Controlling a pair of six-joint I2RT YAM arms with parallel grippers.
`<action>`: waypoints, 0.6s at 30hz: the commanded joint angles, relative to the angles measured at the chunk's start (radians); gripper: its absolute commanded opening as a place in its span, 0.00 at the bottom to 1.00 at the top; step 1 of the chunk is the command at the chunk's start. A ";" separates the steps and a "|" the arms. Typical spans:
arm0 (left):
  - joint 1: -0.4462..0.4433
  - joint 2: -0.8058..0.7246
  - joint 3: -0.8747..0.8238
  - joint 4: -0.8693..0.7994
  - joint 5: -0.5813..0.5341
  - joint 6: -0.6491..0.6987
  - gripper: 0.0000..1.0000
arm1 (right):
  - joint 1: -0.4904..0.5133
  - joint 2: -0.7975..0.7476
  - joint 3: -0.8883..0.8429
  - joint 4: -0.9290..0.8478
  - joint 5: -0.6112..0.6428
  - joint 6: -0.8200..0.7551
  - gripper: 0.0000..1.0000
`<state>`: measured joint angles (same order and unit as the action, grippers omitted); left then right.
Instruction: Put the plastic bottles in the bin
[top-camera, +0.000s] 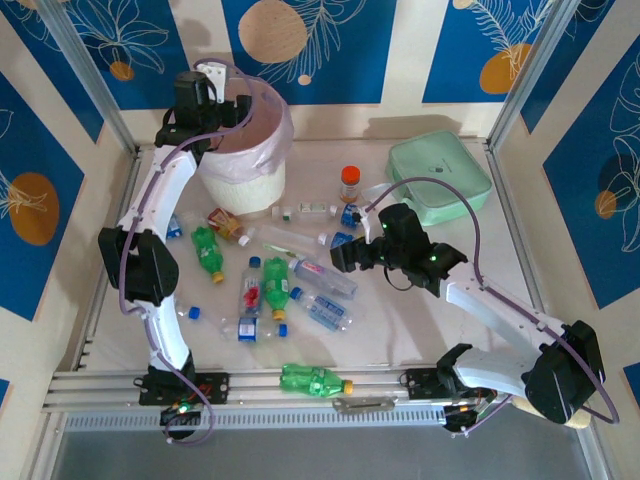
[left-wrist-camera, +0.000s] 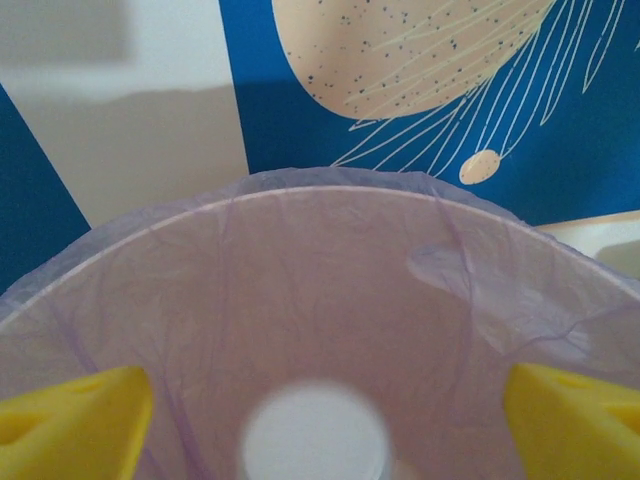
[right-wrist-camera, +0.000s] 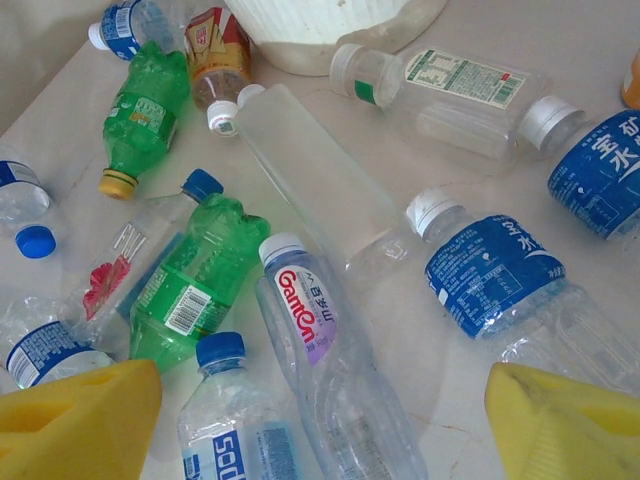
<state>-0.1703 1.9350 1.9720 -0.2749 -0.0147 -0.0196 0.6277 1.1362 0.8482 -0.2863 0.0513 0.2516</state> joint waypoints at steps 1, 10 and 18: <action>0.008 -0.022 0.025 -0.011 -0.022 0.019 1.00 | 0.012 0.013 0.002 -0.019 -0.026 -0.010 0.85; 0.006 -0.207 -0.096 -0.032 0.028 -0.037 1.00 | 0.078 0.107 0.069 -0.054 -0.114 -0.062 0.85; 0.006 -0.557 -0.493 0.074 0.173 -0.165 1.00 | 0.228 0.202 0.173 -0.183 -0.230 -0.112 0.86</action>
<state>-0.1703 1.4639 1.5642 -0.2485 0.0841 -0.1196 0.8051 1.3167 0.9806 -0.3950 -0.1009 0.1722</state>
